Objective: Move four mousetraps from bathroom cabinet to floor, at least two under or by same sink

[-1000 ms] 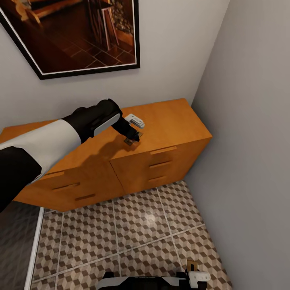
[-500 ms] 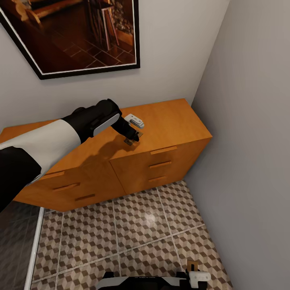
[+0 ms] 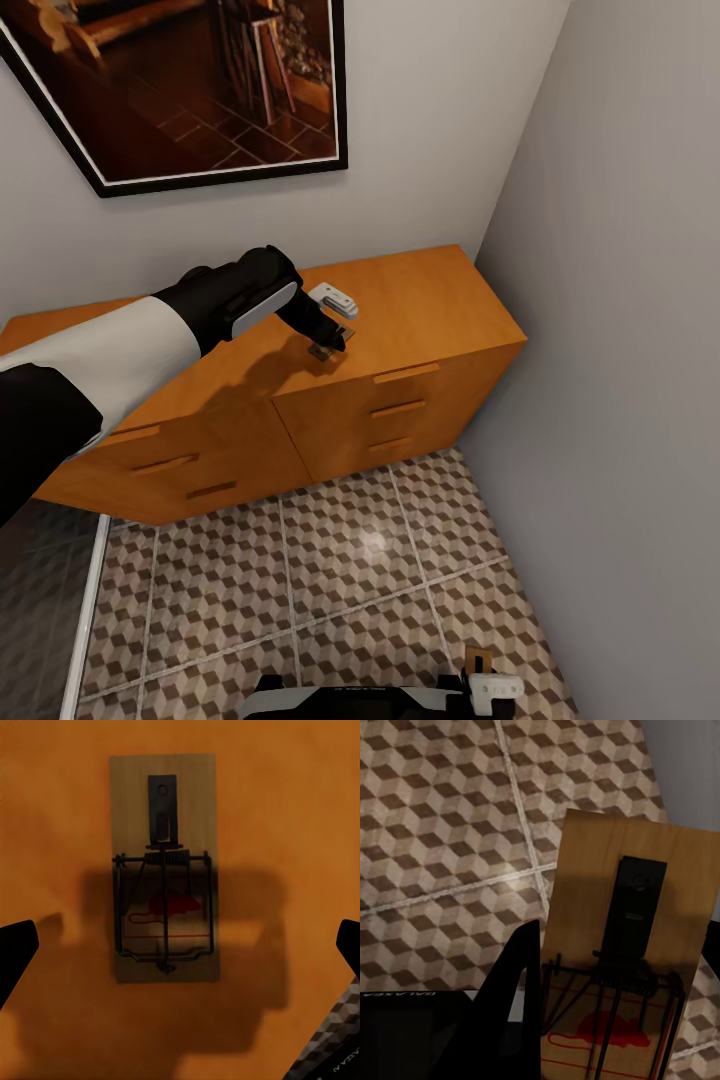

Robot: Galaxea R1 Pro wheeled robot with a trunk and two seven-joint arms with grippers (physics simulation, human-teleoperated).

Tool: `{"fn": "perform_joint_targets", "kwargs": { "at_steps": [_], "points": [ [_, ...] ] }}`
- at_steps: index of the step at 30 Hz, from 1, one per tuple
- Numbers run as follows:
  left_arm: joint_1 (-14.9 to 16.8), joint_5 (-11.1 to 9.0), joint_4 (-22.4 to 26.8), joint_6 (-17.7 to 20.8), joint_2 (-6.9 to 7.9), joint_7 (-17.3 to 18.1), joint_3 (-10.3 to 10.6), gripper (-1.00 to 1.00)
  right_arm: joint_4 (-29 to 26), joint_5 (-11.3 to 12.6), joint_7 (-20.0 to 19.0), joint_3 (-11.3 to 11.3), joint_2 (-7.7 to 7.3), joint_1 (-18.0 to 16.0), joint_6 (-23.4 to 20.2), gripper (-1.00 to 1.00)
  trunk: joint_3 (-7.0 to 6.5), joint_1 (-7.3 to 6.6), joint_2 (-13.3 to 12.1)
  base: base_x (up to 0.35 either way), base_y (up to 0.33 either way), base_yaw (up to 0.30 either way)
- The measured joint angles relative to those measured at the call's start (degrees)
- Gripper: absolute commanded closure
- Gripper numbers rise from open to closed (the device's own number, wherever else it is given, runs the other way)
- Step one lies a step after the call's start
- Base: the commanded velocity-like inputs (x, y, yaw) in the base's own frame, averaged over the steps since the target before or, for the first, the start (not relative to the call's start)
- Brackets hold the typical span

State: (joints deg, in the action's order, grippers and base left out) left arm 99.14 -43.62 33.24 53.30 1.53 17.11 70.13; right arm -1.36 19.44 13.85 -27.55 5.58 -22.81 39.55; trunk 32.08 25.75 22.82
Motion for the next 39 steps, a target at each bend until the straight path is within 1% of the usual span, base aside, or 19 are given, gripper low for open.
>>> {"fn": "perform_joint_targets", "kwargs": {
  "at_steps": [11,39],
  "points": [
    [0.00,0.00,0.02,0.00,0.00,0.00,0.00,-1.00,-0.01,0.09,0.07,0.02,0.11,0.00,-0.04,1.00,0.15,0.00,0.00,0.000,0.000,0.000],
    [-0.09,-0.06,0.00,0.00,0.03,0.01,0.04,-1.00,-0.01,0.10,0.07,0.02,0.14,0.00,-0.05,1.00,2.25,0.00,0.00,0.000,0.000,0.000]
  ]
}}
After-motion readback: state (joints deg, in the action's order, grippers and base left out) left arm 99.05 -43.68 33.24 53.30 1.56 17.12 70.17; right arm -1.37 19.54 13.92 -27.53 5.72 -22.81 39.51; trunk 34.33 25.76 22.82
